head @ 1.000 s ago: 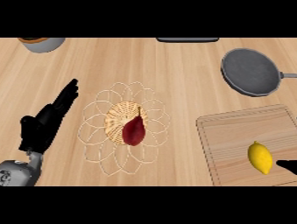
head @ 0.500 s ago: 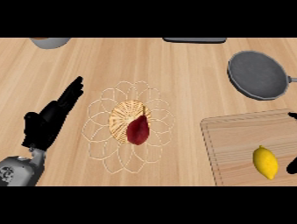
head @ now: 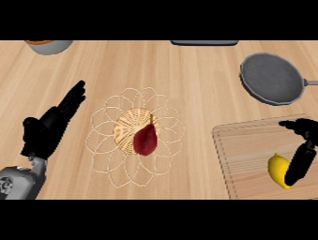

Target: Pick the lemon from the cutting board and place it in the pan

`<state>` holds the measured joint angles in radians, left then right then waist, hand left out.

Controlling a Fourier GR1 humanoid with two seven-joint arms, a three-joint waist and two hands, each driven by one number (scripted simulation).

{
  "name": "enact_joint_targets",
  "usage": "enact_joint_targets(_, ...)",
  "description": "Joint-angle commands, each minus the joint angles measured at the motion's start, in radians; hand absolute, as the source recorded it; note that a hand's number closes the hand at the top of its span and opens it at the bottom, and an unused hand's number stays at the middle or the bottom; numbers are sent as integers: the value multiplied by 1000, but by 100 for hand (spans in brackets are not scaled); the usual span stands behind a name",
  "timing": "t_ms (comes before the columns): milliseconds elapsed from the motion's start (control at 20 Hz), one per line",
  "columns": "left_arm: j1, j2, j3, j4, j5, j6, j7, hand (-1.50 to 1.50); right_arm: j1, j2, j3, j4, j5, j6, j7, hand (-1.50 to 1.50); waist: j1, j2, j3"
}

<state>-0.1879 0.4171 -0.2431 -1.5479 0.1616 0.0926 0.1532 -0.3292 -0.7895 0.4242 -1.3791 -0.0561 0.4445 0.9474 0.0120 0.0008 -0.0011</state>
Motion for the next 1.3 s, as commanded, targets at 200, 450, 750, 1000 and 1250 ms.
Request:
enact_joint_targets(200, 39, -22, 28, 20, -32, -41, -35, 0, -22, 49, 3, 25, 62, 64, 122, -150, -10, -1, 1)
enact_joint_targets(450, 35, -56, 17, 32, -57, -39, -37, 0, -36, 106, 57, 65, 135, 38, 152, -150, -7, 0, 1)
enact_joint_targets(750, 71, -34, 52, -83, -53, -60, 28, 0, -10, 203, 85, 91, 216, -15, 156, -150, -1, -1, 1)
enact_joint_targets(1000, 65, -100, 48, -66, -115, -41, 20, 0, 54, 211, 34, 58, 289, -13, 118, -150, -10, -2, 1)
enact_joint_targets(1250, 68, -106, 94, -58, -105, -87, 41, 0, 101, 183, -24, 106, 301, 73, -9, -150, -10, -1, 1)
